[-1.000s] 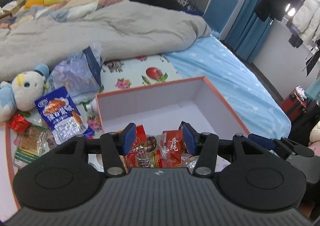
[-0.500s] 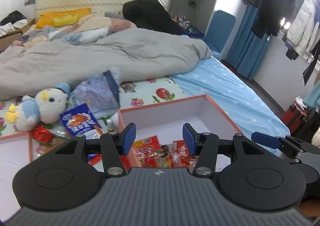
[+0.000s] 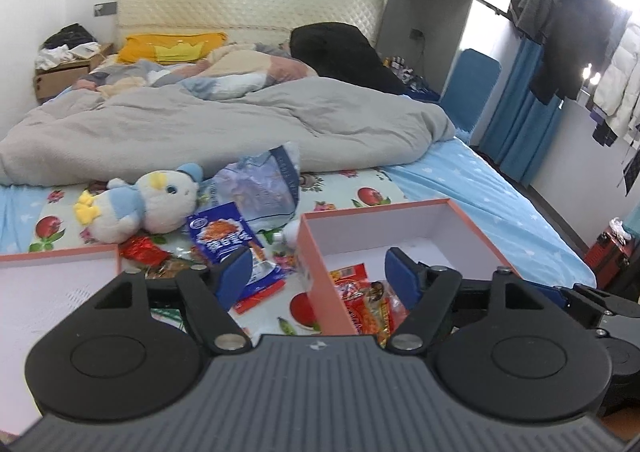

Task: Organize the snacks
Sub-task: 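Withdraw both open tools up from the box back toward the pile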

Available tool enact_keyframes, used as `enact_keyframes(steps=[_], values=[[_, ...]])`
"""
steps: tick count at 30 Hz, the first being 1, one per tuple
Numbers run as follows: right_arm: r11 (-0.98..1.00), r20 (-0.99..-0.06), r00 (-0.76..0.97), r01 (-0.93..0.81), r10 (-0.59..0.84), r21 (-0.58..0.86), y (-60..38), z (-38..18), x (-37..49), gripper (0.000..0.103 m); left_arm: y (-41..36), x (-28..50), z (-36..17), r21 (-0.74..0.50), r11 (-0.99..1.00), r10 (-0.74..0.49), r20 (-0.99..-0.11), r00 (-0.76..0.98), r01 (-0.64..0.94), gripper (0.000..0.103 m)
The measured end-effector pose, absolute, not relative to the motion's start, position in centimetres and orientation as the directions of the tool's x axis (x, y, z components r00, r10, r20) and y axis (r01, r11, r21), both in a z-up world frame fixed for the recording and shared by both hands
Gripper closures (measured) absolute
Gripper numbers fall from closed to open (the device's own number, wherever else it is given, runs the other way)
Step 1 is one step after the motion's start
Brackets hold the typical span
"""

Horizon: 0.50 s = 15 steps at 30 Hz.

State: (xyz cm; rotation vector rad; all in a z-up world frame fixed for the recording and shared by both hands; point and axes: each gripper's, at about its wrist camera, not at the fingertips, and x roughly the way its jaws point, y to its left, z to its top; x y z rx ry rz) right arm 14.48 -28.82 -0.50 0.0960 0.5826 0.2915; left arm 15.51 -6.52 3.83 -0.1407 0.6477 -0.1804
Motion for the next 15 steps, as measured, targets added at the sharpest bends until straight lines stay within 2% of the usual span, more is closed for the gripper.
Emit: enact_keyframes(steps=[2, 15], values=[[0.952, -0.522, 0.796, -0.257, 0.306, 0.168, -28.1, -0.5, 13.9, 0.023, -5.7, 14.5, 3.8, -0.187, 0.976, -0.199, -0.58, 0.79, 0.108, 0.019], [0.925, -0.514, 0.771, -0.338, 0.377, 0.171, -26.0, -2.2, 9.6, 0.023, -2.2, 7.7, 1.3, -0.192, 0.981, -0.134, -0.567, 0.813, 0.028, 0.018]])
